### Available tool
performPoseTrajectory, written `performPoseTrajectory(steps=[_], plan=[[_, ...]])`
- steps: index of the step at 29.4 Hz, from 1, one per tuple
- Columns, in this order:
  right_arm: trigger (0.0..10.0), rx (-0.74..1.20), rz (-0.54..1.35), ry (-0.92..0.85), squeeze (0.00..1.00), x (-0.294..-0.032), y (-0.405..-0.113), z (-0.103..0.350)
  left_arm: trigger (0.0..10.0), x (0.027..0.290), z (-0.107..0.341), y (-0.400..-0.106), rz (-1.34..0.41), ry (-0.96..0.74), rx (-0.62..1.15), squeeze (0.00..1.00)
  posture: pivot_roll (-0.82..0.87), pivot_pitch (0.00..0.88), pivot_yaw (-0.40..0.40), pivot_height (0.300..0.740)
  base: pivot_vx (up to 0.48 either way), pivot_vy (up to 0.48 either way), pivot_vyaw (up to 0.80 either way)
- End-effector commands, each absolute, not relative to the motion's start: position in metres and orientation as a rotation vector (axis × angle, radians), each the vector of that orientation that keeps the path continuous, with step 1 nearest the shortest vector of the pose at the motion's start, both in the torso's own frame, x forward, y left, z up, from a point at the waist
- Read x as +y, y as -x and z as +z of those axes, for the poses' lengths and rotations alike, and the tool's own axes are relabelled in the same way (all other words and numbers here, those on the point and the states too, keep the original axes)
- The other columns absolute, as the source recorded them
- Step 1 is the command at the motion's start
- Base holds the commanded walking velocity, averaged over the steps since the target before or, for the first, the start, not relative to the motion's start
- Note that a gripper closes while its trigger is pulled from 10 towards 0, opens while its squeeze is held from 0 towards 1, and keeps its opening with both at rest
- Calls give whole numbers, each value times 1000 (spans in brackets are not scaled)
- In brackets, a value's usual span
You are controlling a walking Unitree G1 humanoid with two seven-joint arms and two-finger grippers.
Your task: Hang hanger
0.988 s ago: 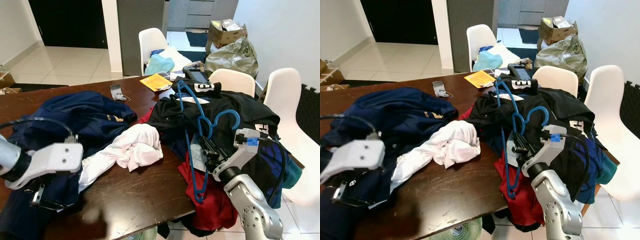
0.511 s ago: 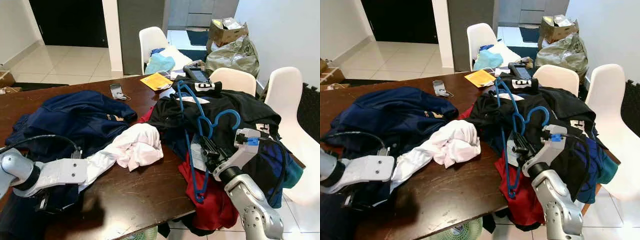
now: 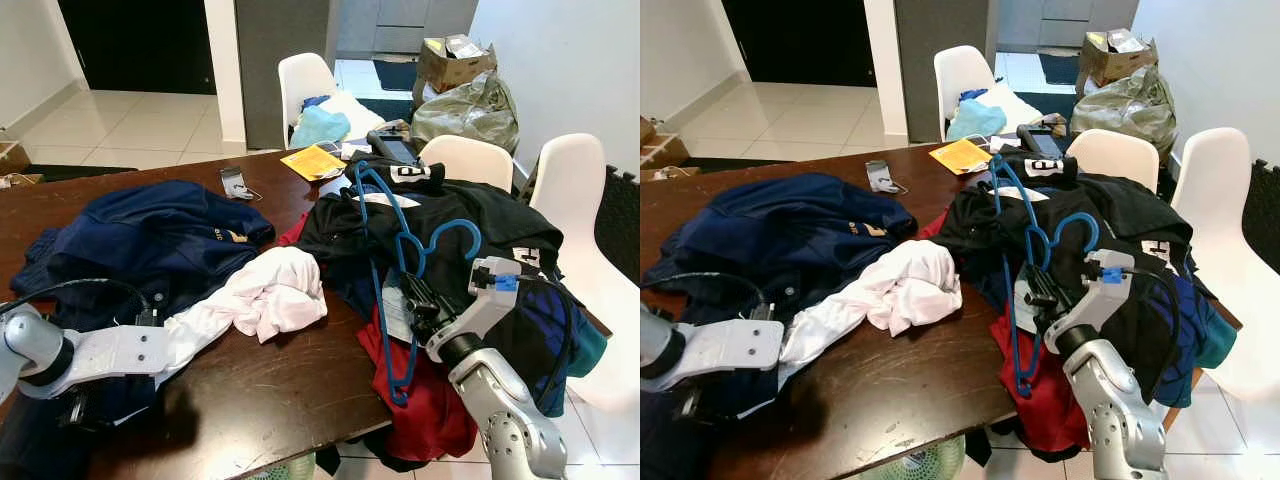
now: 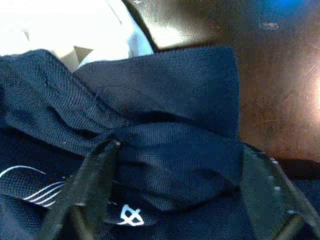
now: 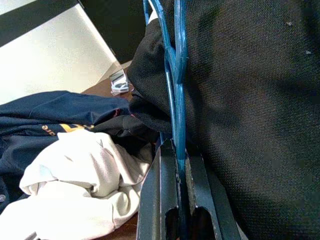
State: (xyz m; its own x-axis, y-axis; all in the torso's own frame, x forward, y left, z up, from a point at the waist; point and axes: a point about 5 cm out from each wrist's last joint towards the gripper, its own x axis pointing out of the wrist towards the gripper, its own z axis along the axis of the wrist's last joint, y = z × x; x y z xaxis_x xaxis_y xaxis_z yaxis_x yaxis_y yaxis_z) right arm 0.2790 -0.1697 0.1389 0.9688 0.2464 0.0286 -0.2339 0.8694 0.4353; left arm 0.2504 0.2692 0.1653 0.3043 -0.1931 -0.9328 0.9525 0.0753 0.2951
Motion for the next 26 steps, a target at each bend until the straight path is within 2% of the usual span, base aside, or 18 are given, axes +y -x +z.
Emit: performPoseTrajectory(steps=[1, 2, 3, 4, 16, 17, 18, 19, 20, 21, 22, 24, 25, 26], plan=[[10000, 52, 225, -469, 0, -174, -279, 134, 4863, 270, 162, -249, -1054, -1167, 884, 0, 46, 77, -28, 740, 0, 0, 0], [10000, 52, 224, -470, 0, -174, -279, 134, 1412, 271, 162, -248, -1057, -1167, 887, 0, 46, 77, -28, 740, 0, 0, 0], [10000, 52, 224, -470, 0, -174, -279, 134, 1412, 271, 162, -248, -1057, -1167, 887, 0, 46, 77, -28, 740, 0, 0, 0], [10000, 52, 223, -471, 0, -174, -279, 134, 0, 271, 162, -247, -1066, -1160, 899, 0, 48, 78, -26, 740, 0, 0, 0], [10000, 54, 221, -473, 0, -174, -279, 135, 0, 273, 168, -249, -1054, -1120, 878, 0, 45, 74, -27, 740, 0, 0, 0], [10000, 55, 221, -473, 0, -174, -279, 134, 0, 270, 179, -254, -1042, -1063, 799, 0, 45, 71, -28, 740, 0, 0, 0], [10000, 55, 221, -473, 0, -174, -279, 134, 0, 270, 179, -254, -1042, -1063, 799, 0, 45, 71, -28, 740, 0, 0, 0], [10000, 56, 221, -474, 0, -174, -280, 134, 0, 265, 196, -262, -1020, -980, 671, 0, 46, 69, -29, 740, 0, 0, 0], [10000, 56, 221, -474, 0, -174, -280, 134, 0, 265, 196, -262, -1020, -980, 671, 0, 46, 69, -29, 740, 0, 0, 0], [10000, 57, 222, -475, 0, -175, -280, 134, 0, 261, 214, -268, -1000, -900, 541, 0, 48, 68, -30, 740, 0, 0, 0], [10000, 57, 222, -475, 0, -175, -280, 134, 0, 261, 214, -268, -1000, -900, 541, 0, 48, 68, -30, 740, 0, 0, 0], [10000, 58, 222, -477, 0, -175, -280, 134, 0, 262, 253, -280, -916, -796, 314, 0, 52, 63, -32, 740, 0, 0, 0], [10000, 58, 222, -477, 0, -175, -280, 134, 0, 262, 253, -280, -916, -796, 314, 0, 52, 63, -32, 740, 0, 0, 0], [10000, 60, 224, -478, 0, -174, -281, 133, 0, 267, 299, -291, -778, -745, 94, 0, 58, 56, -34, 740, 0, 0, 0]])
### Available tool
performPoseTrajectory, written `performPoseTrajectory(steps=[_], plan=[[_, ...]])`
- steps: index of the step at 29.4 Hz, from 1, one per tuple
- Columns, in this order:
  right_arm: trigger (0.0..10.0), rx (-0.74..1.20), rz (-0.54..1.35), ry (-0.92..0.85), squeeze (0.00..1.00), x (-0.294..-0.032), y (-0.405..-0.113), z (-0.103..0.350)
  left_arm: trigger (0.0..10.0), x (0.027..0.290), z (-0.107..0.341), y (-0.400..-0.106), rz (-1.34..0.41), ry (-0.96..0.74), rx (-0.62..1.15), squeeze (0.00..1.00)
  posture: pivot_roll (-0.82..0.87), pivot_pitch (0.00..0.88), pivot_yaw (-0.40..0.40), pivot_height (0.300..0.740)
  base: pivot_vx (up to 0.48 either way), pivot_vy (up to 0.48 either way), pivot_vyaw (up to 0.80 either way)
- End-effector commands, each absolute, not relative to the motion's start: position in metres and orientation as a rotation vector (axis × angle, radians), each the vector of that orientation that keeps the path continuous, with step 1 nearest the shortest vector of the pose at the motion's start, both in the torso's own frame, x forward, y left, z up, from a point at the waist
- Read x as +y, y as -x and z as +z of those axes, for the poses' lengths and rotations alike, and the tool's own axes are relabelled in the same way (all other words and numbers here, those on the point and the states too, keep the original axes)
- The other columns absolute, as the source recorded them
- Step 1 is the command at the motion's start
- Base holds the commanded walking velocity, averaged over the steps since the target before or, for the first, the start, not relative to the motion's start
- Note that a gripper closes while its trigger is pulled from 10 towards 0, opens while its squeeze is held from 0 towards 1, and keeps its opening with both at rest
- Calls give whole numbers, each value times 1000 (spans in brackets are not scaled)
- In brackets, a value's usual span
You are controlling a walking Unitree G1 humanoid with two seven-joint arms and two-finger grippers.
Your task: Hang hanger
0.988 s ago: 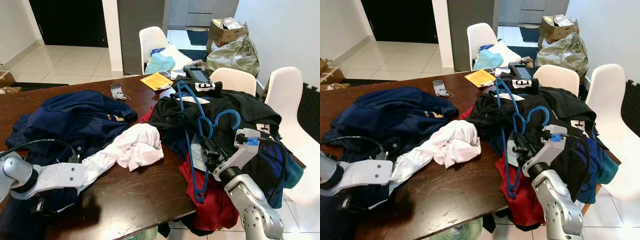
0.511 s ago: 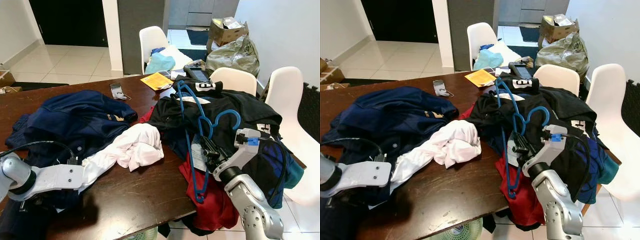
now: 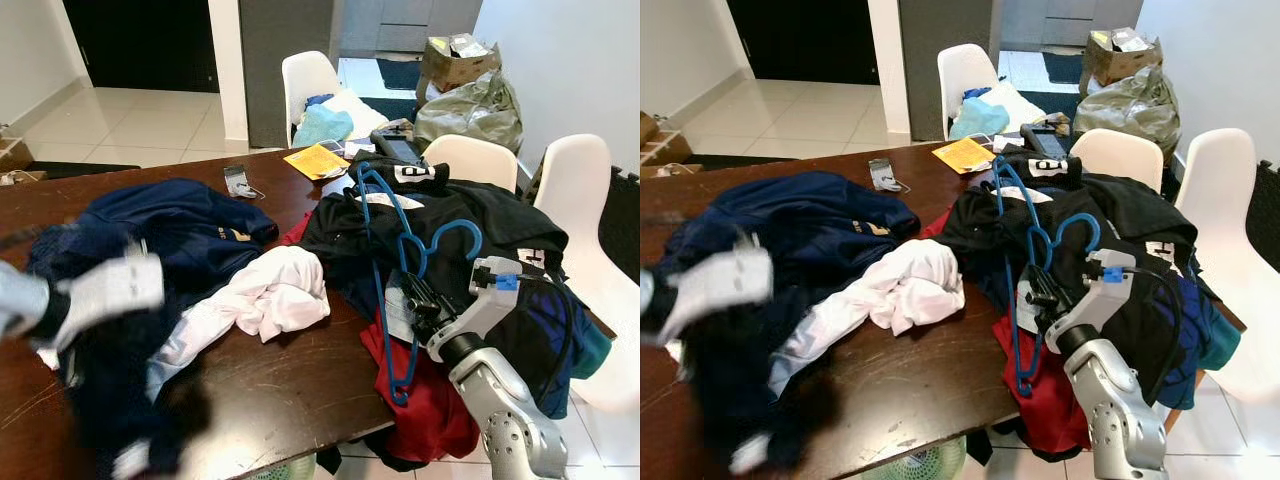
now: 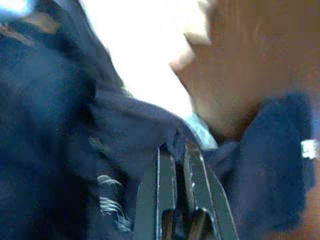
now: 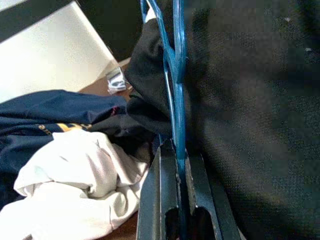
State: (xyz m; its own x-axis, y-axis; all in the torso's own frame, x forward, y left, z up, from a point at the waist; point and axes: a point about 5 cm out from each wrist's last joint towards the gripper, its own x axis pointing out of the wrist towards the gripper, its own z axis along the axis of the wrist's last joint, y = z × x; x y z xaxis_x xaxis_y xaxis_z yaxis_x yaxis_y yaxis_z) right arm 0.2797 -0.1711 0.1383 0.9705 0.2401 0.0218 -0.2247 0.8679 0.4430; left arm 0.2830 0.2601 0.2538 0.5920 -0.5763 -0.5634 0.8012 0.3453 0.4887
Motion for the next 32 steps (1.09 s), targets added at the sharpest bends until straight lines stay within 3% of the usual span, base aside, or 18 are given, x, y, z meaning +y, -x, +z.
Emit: performPoseTrajectory(steps=[1, 2, 5, 9, 10, 11, 12, 13, 14, 16, 17, 18, 20, 25, 26, 29, 31, 32], plan=[[10000, 60, 224, -478, 0, -174, -281, 133, 0, 267, 299, -291, -778, -745, 94, 0, 58, 56, -34, 740, 0, 0, 0], [10000, 60, 224, -478, 0, -174, -281, 133, 0, 267, 299, -291, -778, -745, 94, 0, 58, 56, -34, 740, 0, 0, 0], [10000, 63, 228, -482, 0, -173, -282, 131, 0, 282, 420, -292, -442, -549, -459, 0, 63, 46, -32, 740, 0, 0, 0], [10000, 63, 228, -482, 0, -173, -282, 131, 0, 284, 436, -288, -402, -513, -529, 0, 63, 44, -31, 740, 0, 0, 0], [10000, 63, 228, -484, 0, -172, -282, 131, 0, 289, 462, -282, -310, -467, -638, 0, 63, 36, -30, 740, 0, 0, 0], [10000, 63, 228, -484, 0, -172, -282, 131, 0, 289, 462, -282, -310, -467, -638, 0, 63, 36, -30, 740, 0, 0, 0], [10000, 62, 228, -485, 0, -172, -283, 130, 0, 297, 491, -273, -173, -442, -752, 0, 70, 31, -31, 740, 0, 0, 0], [10000, 62, 228, -485, 0, -172, -283, 130, 0, 297, 491, -273, -173, -442, -752, 0, 70, 31, -31, 740, 0, 0, 0], [10000, 62, 229, -488, 0, -171, -283, 130, 0, 304, 517, -262, -28, -431, -861, 0, 74, 29, -29, 740, 0, 0, 0], [10000, 62, 229, -488, 0, -171, -283, 130, 0, 304, 517, -262, -28, -431, -861, 0, 74, 29, -29, 740, 0, 0, 0], [10000, 61, 230, -490, 0, -171, -284, 130, 0, 309, 538, -249, 111, -434, -963, 0, 78, 27, -26, 740, 0, 0, 0], [10000, 61, 230, -490, 0, -171, -284, 130, 0, 309, 538, -249, 111, -434, -963, 0, 78, 27, -26, 740, 0, 0, 0], [10000, 55, 226, -499, 0, -171, -285, 129, 0, 319, 570, -218, 411, -444, -1127, 0, 75, 27, -16, 740, 0, 0, 0], [10000, 53, 222, -502, 0, -171, -284, 129, 0, 311, 573, -215, 456, -505, -1155, 0, 73, 32, -12, 740, 0, 0, 0], [10000, 51, 219, -507, 0, -173, -284, 129, 0, 287, 557, -244, 365, -614, -1076, 0, 75, 37, -17, 740, 0, 0, 0], [10000, 51, 219, -508, 0, -173, -284, 129, 0, 278, 545, -259, 312, -636, -1028, 0, 75, 37, -17, 740, 0, 0, 0], [10000, 53, 221, -510, 0, -174, -284, 129, 2000, 264, 499, -302, 176, -613, -824, 0, 75, 42, -21, 740, 0, 0, 0], [10000, 53, 221, -510, 0, -174, -284, 129, 2000, 264, 499, -302, 176, -613, -824, 0, 75, 42, -21, 740, 0, 0, 0]])
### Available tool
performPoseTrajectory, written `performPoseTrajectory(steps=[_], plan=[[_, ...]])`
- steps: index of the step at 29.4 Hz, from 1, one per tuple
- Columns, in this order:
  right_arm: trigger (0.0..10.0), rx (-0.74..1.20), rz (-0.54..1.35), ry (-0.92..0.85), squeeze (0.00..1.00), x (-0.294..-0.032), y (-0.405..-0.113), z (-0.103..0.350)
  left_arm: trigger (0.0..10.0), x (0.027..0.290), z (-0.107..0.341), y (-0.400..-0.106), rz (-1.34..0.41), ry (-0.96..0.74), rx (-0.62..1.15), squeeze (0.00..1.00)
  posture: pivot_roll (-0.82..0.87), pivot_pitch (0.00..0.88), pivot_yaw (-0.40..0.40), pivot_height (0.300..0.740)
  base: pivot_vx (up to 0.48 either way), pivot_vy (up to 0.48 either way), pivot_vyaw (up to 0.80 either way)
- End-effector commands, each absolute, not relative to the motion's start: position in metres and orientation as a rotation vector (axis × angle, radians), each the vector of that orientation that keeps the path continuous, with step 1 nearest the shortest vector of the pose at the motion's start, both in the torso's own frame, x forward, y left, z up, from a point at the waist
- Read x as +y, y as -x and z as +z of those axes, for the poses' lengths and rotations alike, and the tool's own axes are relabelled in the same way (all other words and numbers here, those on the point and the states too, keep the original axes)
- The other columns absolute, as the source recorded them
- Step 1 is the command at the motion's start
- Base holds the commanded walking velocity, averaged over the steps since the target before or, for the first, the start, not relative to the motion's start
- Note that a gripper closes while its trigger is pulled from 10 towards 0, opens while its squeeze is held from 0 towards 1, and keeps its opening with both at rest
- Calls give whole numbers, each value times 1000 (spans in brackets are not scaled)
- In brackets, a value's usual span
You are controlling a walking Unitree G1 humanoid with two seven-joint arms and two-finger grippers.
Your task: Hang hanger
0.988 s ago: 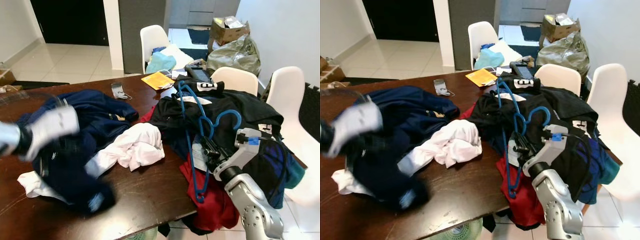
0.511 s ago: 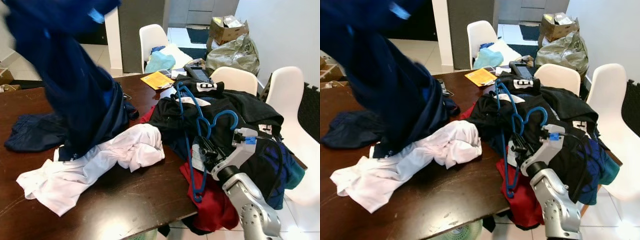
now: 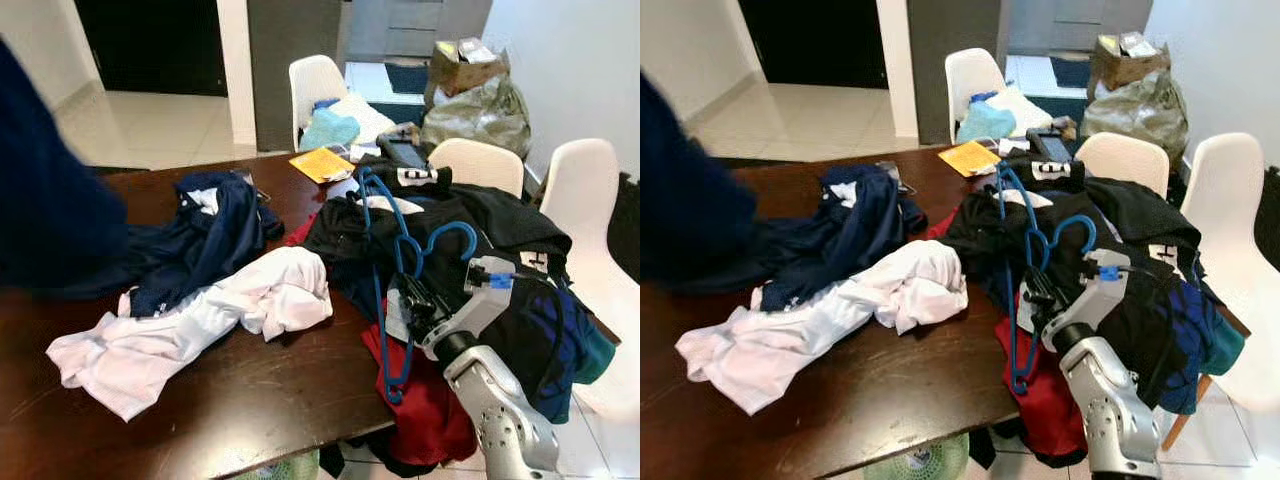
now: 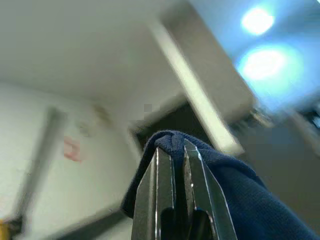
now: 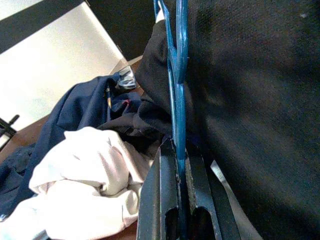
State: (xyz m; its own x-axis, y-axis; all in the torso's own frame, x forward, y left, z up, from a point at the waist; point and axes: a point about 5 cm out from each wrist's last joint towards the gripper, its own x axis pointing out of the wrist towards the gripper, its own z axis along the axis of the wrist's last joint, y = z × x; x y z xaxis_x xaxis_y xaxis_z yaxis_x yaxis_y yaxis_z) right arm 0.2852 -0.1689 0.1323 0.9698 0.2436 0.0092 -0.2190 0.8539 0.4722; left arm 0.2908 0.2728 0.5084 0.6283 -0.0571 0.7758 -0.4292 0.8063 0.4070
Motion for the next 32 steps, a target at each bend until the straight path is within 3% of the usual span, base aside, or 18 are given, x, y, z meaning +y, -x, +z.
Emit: performPoseTrajectory(steps=[1, 2, 3, 4, 6, 8, 10, 11, 13, 14, 17, 18, 20, 25, 27, 28, 29, 32], plan=[[10000, 53, 221, -510, 0, -174, -284, 129, 2000, 264, 499, -302, 176, -613, -824, 0, 75, 42, -21, 740, 0, 0, 0], [10000, 54, 222, -511, 0, -174, -284, 130, 2000, 256, 473, -319, 121, -590, -732, 0, 73, 46, -20, 740, 0, 0, 0], [10000, 55, 223, -512, 0, -174, -284, 130, 2784, 243, 439, -335, 52, -597, -630, 0, 70, 47, -24, 740, 0, 0, 0], [10000, 55, 223, -512, 0, -174, -284, 130, 2784, 243, 439, -335, 52, -597, -630, 0, 70, 47, -24, 740, 0, 0, 0], [10000, 57, 224, -510, 0, -174, -284, 130, 3176, 208, 372, -355, -71, -597, -484, 0, 64, 54, -21, 740, 0, 0, 0], [10000, 57, 224, -510, 0, -174, -284, 130, 3176, 208, 372, -355, -71, -597, -484, 0, 64, 54, -21, 740, 0, 0, 0], [10000, 58, 224, -509, 0, -174, -284, 130, 3176, 195, 351, -359, -106, -560, -448, 0, 64, 56, -21, 740, 0, 0, 0], [10000, 58, 224, -509, 0, -174, -284, 130, 3686, 177, 330, -359, -184, -516, -405, 0, 63, 58, -18, 740, 0, 0, 0], [10000, 58, 224, -509, 0, -174, -284, 130, 3686, 177, 330, -359, -184, -516, -405, 0, 63, 58, -18, 740, 0, 0, 0], [10000, 58, 223, -509, 0, -174, -283, 130, 4314, 156, 313, -354, -300, -464, -363, 0, 59, 62, -18, 740, 0, 0, 0], [10000, 58, 223, -510, 0, -174, -283, 130, 5098, 136, 299, -344, -431, -406, -323, 0, 62, 65, -19, 740, 0, 0, 0], [10000, 59, 226, -512, 0, -173, -283, 130, 5176, 101, 279, -311, -790, -323, -244, 0, 63, 67, -20, 740, 0, 0, 0], [10000, 59, 227, -512, 0, -173, -283, 131, 5176, 94, 275, -299, -903, -299, -217, 0, 63, 67, -20, 740, 0, 0, 0], [10000, 60, 230, -514, 0, -172, -283, 131, 4392, 93, 265, -269, -1134, -280, -166, 0, 61, 69, -19, 740, 0, 0, 0], [10000, 60, 230, -516, 0, -172, -283, 131, 4667, 96, 263, -260, -1185, -302, -168, 0, 61, 69, -19, 740, 0, 0, 0], [10000, 59, 231, -518, 0, -173, -283, 131, 6196, 117, 255, -247, -1255, -336, -89, 0, 62, 70, -18, 740, 0, 0, 0], [10000, 59, 231, -518, 0, -173, -283, 131, 6196, 117, 255, -247, -1255, -336, -89, 0, 62, 70, -18, 740, 0, 0, 0], [10000, 59, 233, -520, 0, -173, -283, 132, 6392, 152, 241, -224, -1362, -411, 98, 0, 65, 72, -17, 740, 0, 0, 0]])
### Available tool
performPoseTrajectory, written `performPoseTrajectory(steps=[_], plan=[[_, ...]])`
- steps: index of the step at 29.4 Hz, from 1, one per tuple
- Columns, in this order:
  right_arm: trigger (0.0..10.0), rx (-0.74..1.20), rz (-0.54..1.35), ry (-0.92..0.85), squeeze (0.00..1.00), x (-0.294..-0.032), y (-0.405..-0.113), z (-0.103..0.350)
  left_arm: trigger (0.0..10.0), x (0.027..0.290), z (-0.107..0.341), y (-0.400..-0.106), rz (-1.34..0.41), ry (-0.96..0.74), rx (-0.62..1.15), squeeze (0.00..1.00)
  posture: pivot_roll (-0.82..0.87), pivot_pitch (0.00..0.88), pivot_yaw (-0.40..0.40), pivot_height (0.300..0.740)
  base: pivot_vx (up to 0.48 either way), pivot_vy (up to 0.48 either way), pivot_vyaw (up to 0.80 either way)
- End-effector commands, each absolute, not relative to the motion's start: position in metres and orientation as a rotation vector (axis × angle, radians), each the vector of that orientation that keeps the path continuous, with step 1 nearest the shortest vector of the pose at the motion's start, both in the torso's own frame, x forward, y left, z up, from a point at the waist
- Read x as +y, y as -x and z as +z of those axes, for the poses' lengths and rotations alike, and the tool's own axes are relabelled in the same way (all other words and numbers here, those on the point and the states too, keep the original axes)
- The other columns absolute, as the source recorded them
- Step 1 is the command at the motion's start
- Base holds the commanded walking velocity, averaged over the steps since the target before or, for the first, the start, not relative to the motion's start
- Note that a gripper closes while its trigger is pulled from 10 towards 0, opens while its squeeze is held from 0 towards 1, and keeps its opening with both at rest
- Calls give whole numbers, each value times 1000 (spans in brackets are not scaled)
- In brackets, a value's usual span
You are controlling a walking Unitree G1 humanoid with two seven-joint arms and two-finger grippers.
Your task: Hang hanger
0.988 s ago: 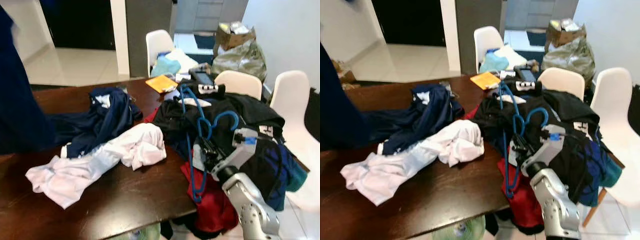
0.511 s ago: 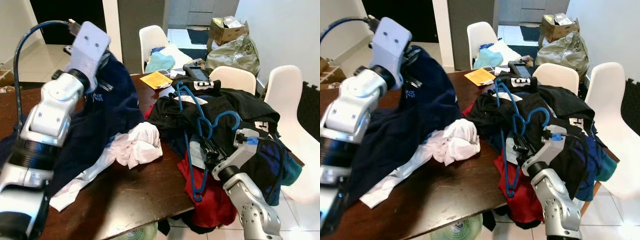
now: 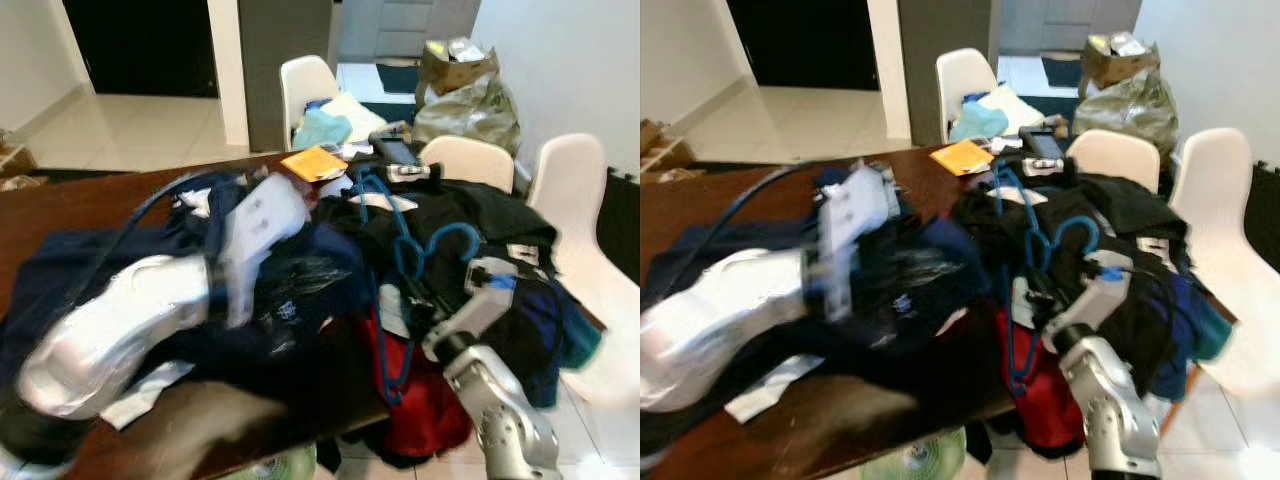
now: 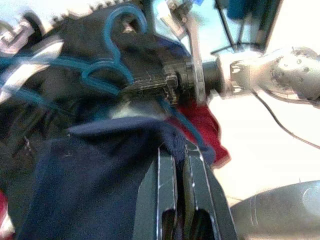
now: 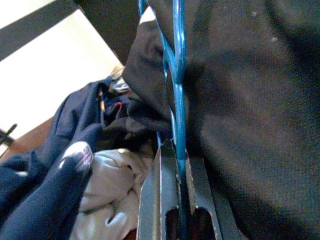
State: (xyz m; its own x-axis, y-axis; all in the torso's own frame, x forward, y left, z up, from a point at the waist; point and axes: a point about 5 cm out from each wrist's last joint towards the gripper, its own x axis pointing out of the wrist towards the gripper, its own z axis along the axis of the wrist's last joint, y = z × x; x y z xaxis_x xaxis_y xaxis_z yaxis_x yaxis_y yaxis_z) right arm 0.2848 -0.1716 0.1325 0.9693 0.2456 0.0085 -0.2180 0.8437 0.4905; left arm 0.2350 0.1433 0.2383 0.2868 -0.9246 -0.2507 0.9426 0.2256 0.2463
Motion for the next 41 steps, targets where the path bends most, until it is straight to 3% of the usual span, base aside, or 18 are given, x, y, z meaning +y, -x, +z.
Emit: performPoseTrajectory(steps=[1, 2, 3, 7, 8, 9, 10, 14, 15, 25, 27, 30, 32, 37, 38, 39, 40, 41], plan=[[10000, 59, 233, -520, 0, -173, -283, 132, 6392, 152, 241, -224, -1362, -411, 98, 0, 65, 72, -17, 740, 0, 0, 0], [10000, 59, 233, -522, 0, -174, -283, 132, 7294, 165, 233, -211, -1402, -417, 209, 0, 68, 72, -17, 740, 0, 0, 0], [10000, 59, 235, -524, 0, -174, -283, 132, 7176, 174, 218, -193, -1449, -406, 364, 0, 71, 73, -16, 740, 0, 0, 0], [10000, 60, 236, -525, 0, -174, -283, 132, 7176, 178, 209, -180, -1483, -389, 470, 0, 71, 73, -16, 740, 0, 0, 0], [10000, 60, 237, -526, 0, -174, -283, 132, 7647, 180, 199, -166, -1518, -363, 570, 0, 73, 75, -16, 740, 0, 0, 0], [10000, 61, 238, -525, 0, -175, -283, 132, 9569, 179, 187, -152, -1553, -324, 674, 0, 72, 75, -17, 740, 0, 0, 0], [10000, 61, 239, -525, 0, -175, -283, 132, 10000, 179, 178, -142, -1570, -308, 743, 0, 72, 75, -17, 740, 0, 0, 0], [10000, 62, 239, -524, 0, -175, -283, 132, 10000, 180, 168, -134, -1576, -308, 811, 0, 72, 73, -19, 740, 0, 0, 0], [10000, 63, 239, -524, 0, -175, -283, 132, 10000, 183, 161, -128, -1570, -313, 870, 1000, 73, 71, -21, 740, 0, 0, 0], [10000, 70, 242, -520, 0, -175, -283, 131, 10000, 213, 181, -156, -1446, -368, 790, 1000, 64, 66, -20, 740, 0, 0, 0], [10000, 69, 243, -520, 0, -176, -283, 131, 10000, 217, 195, -163, -1434, -365, 723, 1000, 62, 64, -21, 740, 0, 0, 0], [10000, 64, 240, -530, 0, -178, -282, 131, 10000, 224, 246, -185, -1374, -333, 426, 1000, 60, 64, -22, 740, 0, 0, 0], [10000, 64, 240, -530, 0, -178, -282, 131, 10000, 224, 246, -185, -1374, -333, 426, 1000, 60, 64, -22, 740, 0, 0, 0], [10000, 62, 232, -550, 0, -180, -283, 131, 10000, 221, 281, -201, -1353, -329, 151, 1000, 60, 67, -28, 740, 0, 0, 0], [10000, 62, 232, -551, 0, -180, -283, 131, 10000, 221, 282, -202, -1354, -330, 144, 957, 60, 67, -29, 740, 0, 0, 0], [10000, 68, 232, -564, 0, -180, -284, 130, 10000, 218, 280, -209, -1343, -352, 124, 545, 65, 68, -31, 740, 0, 0, 0], [10000, 68, 232, -564, 0, -180, -284, 130, 10000, 218, 280, -209, -1343, -352, 124, 545, 65, 68, -31, 740, 0, 0, 0], [10000, 76, 238, -578, 0, -180, -285, 130, 10000, 213, 275, -216, -1350, -371, 123, 0, 63, 69, -30, 740, 0, 0, -800]])
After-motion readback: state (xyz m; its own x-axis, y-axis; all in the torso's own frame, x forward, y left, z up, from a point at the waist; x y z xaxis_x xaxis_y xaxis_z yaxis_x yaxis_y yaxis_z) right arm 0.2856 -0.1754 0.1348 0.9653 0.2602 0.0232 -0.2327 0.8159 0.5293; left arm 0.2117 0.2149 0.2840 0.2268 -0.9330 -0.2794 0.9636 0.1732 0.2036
